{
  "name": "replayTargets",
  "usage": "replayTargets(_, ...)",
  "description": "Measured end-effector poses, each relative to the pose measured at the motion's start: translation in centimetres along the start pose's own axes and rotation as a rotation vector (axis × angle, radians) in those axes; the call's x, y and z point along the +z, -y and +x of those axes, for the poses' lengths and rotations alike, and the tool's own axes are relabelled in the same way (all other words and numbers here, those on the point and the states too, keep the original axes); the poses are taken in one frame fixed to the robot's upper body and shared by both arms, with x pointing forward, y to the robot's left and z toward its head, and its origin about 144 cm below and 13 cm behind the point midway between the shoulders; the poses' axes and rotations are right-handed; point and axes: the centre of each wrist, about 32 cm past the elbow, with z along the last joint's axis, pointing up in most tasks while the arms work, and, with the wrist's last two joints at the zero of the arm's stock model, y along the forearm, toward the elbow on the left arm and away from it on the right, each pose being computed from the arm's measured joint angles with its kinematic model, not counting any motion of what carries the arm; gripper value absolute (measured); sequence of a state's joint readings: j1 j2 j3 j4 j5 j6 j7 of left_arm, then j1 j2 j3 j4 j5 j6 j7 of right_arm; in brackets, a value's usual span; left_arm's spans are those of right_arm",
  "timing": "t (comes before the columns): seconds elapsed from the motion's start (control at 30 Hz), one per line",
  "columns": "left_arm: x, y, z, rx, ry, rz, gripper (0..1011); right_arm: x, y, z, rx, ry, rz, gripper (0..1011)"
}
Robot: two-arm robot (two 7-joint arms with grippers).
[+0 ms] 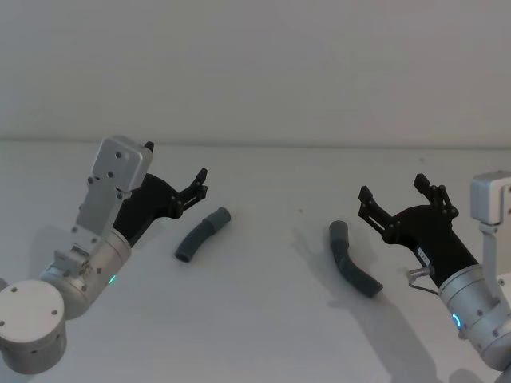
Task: Use both hands to pick up one end of the pipe from the table, align the ends, and insert them.
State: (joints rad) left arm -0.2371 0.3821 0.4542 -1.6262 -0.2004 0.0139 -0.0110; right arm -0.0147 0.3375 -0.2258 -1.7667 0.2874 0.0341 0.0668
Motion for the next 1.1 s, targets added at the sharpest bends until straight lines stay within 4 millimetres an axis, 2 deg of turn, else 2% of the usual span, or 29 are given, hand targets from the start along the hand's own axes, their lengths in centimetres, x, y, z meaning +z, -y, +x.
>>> replayTargets(1.1,0.0,0.0,0.0,0.0,0.0,0.0,1001,0.0,0.0,0.0,0.0,0.0,0.0,1003)
